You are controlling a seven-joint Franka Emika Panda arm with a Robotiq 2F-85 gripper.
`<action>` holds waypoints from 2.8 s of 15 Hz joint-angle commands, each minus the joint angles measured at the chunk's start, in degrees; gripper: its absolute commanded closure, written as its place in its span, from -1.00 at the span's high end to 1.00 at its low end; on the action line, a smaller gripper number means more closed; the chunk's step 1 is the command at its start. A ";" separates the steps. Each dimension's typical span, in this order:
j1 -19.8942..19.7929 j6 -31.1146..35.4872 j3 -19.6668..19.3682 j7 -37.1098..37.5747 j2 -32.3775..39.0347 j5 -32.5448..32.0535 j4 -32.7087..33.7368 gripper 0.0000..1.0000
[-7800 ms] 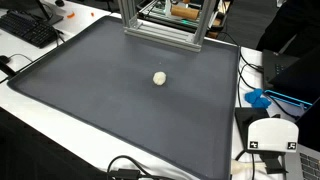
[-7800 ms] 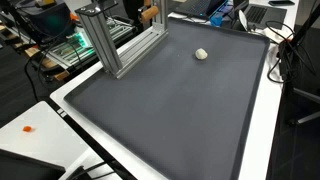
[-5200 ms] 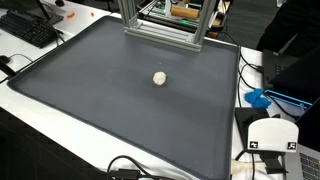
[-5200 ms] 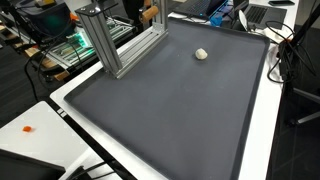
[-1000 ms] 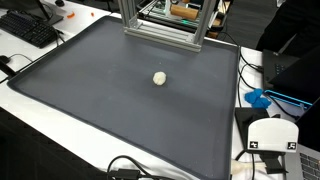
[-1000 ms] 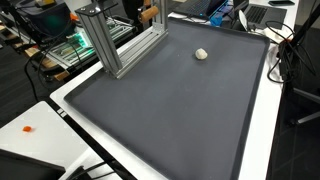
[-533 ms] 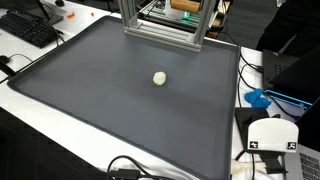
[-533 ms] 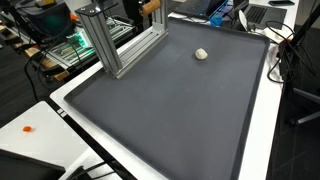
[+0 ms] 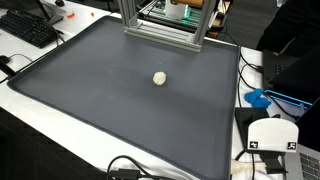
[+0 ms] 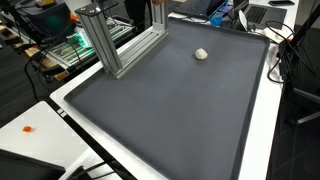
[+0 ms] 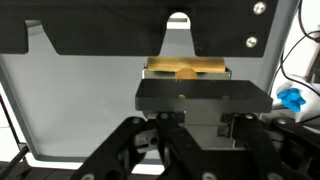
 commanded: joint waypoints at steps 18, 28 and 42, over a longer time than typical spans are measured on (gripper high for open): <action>-0.10 9.50 -0.45 2.53 16.99 -3.36 11.07 -0.56; -0.57 22.64 0.75 11.71 30.95 -13.31 14.63 -0.56; 2.44 25.65 -4.55 13.49 42.02 -18.79 17.61 -0.56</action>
